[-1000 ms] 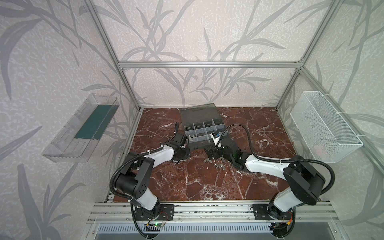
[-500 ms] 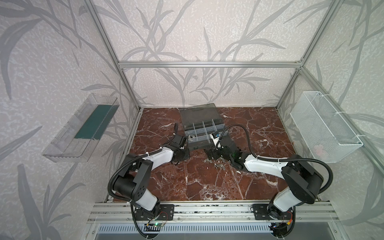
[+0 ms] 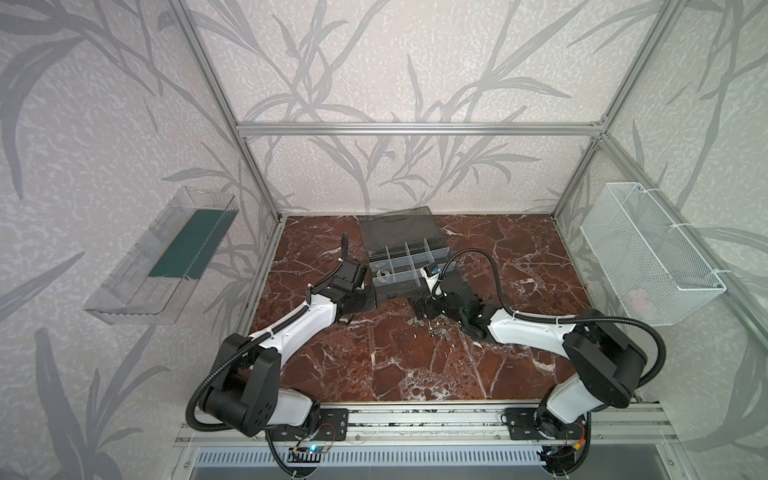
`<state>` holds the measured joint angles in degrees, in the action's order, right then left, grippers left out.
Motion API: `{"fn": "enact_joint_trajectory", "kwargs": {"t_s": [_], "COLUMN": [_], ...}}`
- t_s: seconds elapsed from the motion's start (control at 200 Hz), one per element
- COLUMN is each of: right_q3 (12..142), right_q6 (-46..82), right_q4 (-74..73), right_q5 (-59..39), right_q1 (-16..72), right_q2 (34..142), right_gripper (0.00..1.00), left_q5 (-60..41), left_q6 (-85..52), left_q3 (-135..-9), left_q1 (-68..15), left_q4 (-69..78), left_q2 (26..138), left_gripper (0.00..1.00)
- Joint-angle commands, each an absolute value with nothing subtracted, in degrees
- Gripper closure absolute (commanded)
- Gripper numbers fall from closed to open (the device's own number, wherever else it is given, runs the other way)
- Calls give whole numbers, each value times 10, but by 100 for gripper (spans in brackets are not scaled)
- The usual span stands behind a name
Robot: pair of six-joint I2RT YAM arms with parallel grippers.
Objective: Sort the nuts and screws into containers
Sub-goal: 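Lift the wing nut and carry it over the same compartment with the left gripper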
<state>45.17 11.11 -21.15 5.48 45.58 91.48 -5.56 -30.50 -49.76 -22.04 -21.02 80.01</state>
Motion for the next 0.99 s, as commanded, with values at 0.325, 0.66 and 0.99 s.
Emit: {"fn": "enact_joint_trajectory", "kwargs": {"t_s": [0.325,0.66,0.99], "right_q3": [448,446,450], "right_q6": [116,110,121], "right_q4": [-228,-232,-233], "right_q5": [67,76,64], "right_q1": [456,456,456], "right_q2": [882,885,900], "right_gripper": [1,1,1], "left_q5": [-135,-209,-208], "left_q6": [-230,-218,-261], "left_q3": [-801,-807,-791], "left_q1": [-194,-188,-154], "left_q4": [-336,-300,-281], "left_q2": [984,1040,1060], "left_gripper": [100,100,99]}}
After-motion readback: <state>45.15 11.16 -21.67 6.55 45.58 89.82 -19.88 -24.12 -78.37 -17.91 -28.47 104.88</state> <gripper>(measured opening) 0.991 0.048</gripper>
